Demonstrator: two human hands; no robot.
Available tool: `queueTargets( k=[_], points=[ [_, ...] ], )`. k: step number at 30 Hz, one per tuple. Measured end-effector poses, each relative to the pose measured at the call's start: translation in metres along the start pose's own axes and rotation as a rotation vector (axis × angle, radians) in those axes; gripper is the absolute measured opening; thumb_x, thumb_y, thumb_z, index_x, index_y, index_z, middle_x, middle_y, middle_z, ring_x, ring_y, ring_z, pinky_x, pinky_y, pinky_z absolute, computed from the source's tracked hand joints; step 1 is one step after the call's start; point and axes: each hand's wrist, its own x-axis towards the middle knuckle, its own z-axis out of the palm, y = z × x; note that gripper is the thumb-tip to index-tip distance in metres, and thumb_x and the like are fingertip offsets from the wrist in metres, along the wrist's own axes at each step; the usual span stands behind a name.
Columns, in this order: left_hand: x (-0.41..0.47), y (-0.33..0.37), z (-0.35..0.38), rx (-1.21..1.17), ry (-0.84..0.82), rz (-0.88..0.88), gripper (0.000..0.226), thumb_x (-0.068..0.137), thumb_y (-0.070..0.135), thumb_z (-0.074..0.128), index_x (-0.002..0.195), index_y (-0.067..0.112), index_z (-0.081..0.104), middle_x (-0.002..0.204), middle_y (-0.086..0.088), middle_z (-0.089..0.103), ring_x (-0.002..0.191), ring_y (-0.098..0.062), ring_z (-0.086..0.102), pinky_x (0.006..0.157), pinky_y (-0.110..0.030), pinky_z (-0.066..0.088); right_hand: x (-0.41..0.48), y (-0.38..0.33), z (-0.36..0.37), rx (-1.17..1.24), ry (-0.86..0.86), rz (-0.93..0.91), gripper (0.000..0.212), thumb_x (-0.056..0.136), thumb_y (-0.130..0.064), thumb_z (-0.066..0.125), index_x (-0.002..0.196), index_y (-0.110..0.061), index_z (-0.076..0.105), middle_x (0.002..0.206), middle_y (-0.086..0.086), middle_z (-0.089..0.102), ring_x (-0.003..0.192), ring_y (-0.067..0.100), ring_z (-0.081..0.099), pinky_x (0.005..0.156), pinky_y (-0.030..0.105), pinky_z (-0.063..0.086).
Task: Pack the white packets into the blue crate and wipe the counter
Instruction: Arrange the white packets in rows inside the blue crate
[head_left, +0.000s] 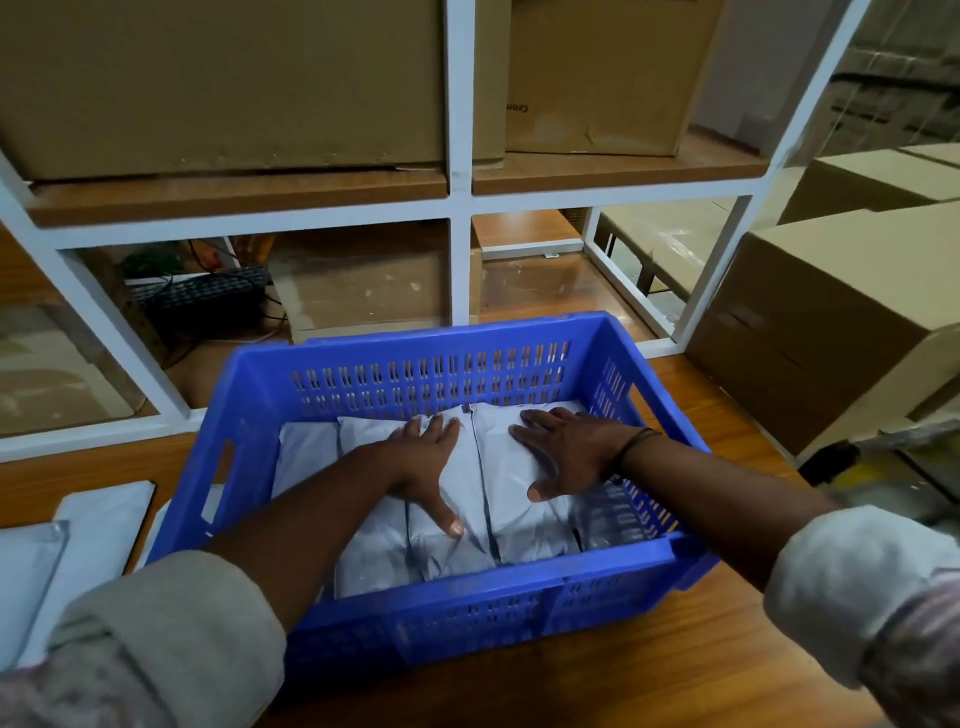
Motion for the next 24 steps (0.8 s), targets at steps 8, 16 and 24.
queueTargets(
  k=[8,16,24],
  points=[
    [-0.057,-0.031,-0.003,0.168,-0.015,-0.123,0.163,0.036,0.09,0.06,0.153,0.02,-0.03,0.16,-0.012,-0.034,0.149,-0.043,-0.023,0.122,-0.057,-0.004,-0.008,-0.008,-0.005,0.068,0.134,-0.091,0.117,0.064,-0.1,0.037,0.159,-0.039,0.006,0.168,-0.002,0.003,0.153,0.024,0.011,0.121,0.049,0.018],
    [-0.055,-0.07,0.026,0.187,-0.079,-0.109,0.147,0.069,0.07,0.078,0.154,0.008,-0.024,0.162,-0.015,-0.028,0.152,-0.034,-0.018,0.124,-0.044,-0.002,0.0,-0.016,0.0,-0.125,0.029,-0.12,0.119,0.073,-0.083,0.06,0.16,-0.031,-0.002,0.168,0.002,-0.006,0.154,0.024,0.003,0.122,0.048,0.011],
    [-0.056,-0.069,0.014,0.095,-0.041,-0.14,0.148,0.065,0.07,0.08,0.155,0.016,-0.025,0.163,-0.008,-0.03,0.152,-0.032,-0.018,0.125,-0.051,0.007,-0.009,-0.02,-0.021,-0.002,0.051,-0.098,0.114,0.076,-0.084,0.056,0.16,-0.032,0.0,0.169,0.001,-0.005,0.154,0.025,0.006,0.123,0.047,0.013]
  ],
)
